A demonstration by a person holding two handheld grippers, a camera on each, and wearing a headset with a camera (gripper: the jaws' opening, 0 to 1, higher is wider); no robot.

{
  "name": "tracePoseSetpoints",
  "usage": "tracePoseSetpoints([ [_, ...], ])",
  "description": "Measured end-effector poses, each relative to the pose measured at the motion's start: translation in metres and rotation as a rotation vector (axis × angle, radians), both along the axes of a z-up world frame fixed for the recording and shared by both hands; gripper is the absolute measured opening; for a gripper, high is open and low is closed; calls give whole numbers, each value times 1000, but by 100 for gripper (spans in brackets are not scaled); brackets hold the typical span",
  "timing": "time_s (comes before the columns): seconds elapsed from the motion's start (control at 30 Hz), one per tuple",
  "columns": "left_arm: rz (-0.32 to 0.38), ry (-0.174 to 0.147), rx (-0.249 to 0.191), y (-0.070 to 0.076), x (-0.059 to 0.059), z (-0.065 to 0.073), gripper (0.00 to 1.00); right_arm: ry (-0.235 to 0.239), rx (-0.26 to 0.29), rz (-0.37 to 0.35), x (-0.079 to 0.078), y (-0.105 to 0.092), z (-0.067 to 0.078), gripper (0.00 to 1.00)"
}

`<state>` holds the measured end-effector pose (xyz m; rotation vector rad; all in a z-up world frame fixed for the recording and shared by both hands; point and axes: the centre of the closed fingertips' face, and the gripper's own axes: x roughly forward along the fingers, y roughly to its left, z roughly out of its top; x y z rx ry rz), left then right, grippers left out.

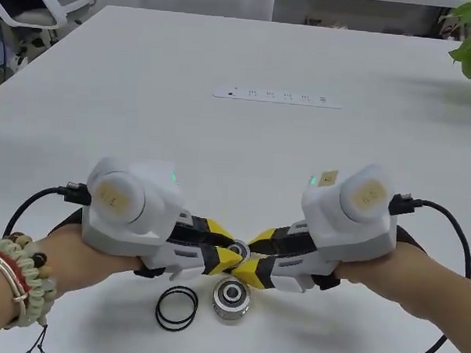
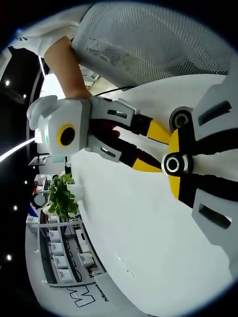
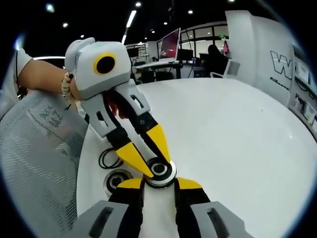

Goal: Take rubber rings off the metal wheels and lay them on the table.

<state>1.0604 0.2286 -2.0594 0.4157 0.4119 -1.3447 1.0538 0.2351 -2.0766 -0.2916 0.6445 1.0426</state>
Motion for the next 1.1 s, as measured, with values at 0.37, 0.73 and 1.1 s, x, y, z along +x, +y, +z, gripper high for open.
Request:
tracePoseSetpoints([
  [0.37, 4, 1, 0, 1, 1, 0, 8, 0, -24, 19, -2, -4, 0, 16],
  [0.73, 9, 4, -2, 1, 1, 0, 8, 3, -30, 24, -3, -7, 0, 11],
  [1.1, 13, 6, -4, 1, 1, 0, 8, 6, -32, 27, -3, -8, -1, 7],
])
